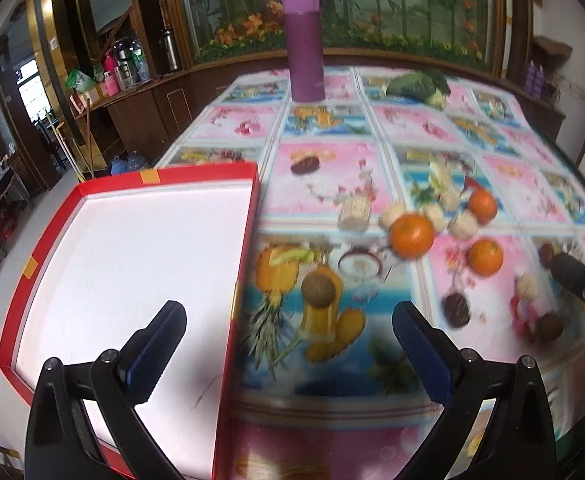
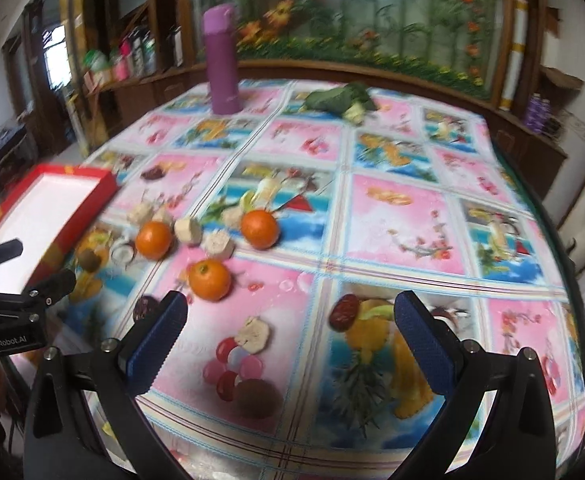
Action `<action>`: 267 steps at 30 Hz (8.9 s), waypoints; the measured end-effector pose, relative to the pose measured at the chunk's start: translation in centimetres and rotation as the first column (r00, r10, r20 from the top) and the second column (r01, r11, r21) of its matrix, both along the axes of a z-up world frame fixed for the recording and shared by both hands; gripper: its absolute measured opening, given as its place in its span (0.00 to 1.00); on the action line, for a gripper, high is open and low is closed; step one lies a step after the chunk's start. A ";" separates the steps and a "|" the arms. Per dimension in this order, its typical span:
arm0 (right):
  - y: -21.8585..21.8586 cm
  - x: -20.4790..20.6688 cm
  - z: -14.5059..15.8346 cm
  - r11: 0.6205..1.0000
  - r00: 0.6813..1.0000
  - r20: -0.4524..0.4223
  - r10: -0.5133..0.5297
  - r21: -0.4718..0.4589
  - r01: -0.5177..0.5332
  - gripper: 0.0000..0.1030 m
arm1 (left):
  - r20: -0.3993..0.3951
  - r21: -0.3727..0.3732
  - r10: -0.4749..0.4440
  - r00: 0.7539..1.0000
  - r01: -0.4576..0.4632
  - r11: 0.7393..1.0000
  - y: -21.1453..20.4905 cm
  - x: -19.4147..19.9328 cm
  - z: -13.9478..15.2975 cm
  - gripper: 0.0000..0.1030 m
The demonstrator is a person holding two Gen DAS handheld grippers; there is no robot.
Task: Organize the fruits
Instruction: 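Grasp an orange with the left tool while the right tool grasps another orange, then carry both oranges into the red-rimmed white tray and open both tools, then grasp a dark brown date with the left tool while the right tool grasps a beige cube, then carry the date and beige cube into the white tray and release both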
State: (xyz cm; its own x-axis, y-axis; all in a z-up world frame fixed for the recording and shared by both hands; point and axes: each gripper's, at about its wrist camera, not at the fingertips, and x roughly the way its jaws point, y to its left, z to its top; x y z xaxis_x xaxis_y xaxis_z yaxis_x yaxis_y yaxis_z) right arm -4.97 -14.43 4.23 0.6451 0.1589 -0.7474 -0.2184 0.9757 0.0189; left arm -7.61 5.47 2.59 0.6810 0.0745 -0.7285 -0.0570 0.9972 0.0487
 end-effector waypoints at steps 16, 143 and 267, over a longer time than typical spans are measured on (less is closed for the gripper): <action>4.3 4.6 -4.0 0.988 0.975 -0.167 0.144 0.074 -0.133 0.55 | 0.046 0.058 0.023 0.999 -0.025 0.998 1.3 1.2 1.7 0.99; 1.2 0.4 -3.8 0.997 0.986 -0.165 0.041 0.077 -0.028 0.31 | -0.092 -0.035 -0.151 0.984 0.148 0.988 0.9 -3.8 1.8 0.70; 23.0 0.7 0.7 0.900 0.929 -0.086 0.359 0.294 -0.321 0.37 | 0.072 0.127 0.294 0.953 -0.301 0.945 19.7 -4.6 3.5 0.62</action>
State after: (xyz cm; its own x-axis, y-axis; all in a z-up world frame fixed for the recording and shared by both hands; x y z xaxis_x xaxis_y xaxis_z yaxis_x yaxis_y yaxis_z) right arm -4.30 8.53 4.97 0.4119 0.5584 -0.7201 -0.5125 0.7953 0.3236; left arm -12.18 25.16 6.13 0.6488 0.3744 -0.6625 -0.3560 0.9188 0.1706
